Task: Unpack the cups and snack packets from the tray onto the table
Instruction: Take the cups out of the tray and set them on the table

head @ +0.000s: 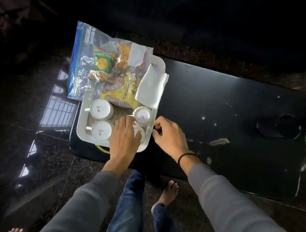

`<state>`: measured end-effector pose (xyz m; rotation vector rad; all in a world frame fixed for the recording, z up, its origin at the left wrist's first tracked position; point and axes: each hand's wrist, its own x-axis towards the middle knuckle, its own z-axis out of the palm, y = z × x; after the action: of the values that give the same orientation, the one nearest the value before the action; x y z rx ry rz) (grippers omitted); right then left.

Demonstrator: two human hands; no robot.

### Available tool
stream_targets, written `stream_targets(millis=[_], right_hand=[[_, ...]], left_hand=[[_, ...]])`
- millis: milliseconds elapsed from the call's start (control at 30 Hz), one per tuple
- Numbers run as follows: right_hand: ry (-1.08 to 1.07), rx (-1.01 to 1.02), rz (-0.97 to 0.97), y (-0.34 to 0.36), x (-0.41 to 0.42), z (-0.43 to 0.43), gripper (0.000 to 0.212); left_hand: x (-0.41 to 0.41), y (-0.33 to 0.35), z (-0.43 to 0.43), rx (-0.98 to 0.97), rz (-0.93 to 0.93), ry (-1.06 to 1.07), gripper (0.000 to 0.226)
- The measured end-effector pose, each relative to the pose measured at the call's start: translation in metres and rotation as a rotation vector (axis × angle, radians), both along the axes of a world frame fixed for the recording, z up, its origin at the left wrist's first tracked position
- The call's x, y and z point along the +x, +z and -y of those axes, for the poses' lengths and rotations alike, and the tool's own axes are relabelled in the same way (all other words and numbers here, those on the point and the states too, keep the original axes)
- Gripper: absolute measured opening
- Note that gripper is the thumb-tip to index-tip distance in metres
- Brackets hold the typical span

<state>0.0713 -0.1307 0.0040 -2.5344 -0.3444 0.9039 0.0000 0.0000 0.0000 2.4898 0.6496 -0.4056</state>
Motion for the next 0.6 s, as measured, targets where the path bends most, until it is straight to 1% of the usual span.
stream_targets(millis=[133, 200, 267, 367, 500, 600], right_hand=[[-0.081, 0.019, -0.062, -0.014, 0.010, -0.017, 0.037], [-0.132, 0.048, -0.092, -0.023, 0.014, -0.020, 0.041], [-0.176, 0.072, -0.107, -0.028, 0.016, -0.020, 0.042], [-0.242, 0.118, -0.144, -0.036, 0.016, -0.017, 0.041], [-0.324, 0.198, -0.196, -0.039, 0.020, -0.013, 0.037], [-0.357, 0.258, -0.221, -0.035, 0.021, -0.008, 0.036]], left_hand=[[0.018, -0.015, -0.013, -0.069, 0.011, -0.044, 0.062], [0.029, -0.026, -0.015, -0.073, 0.002, -0.103, 0.068], [0.035, -0.034, -0.016, -0.038, -0.006, -0.166, 0.072], [0.043, -0.044, -0.014, 0.023, -0.023, -0.222, 0.073], [0.046, -0.045, -0.013, 0.050, 0.035, -0.239, 0.066], [0.044, -0.040, -0.010, 0.087, 0.097, -0.262, 0.067]])
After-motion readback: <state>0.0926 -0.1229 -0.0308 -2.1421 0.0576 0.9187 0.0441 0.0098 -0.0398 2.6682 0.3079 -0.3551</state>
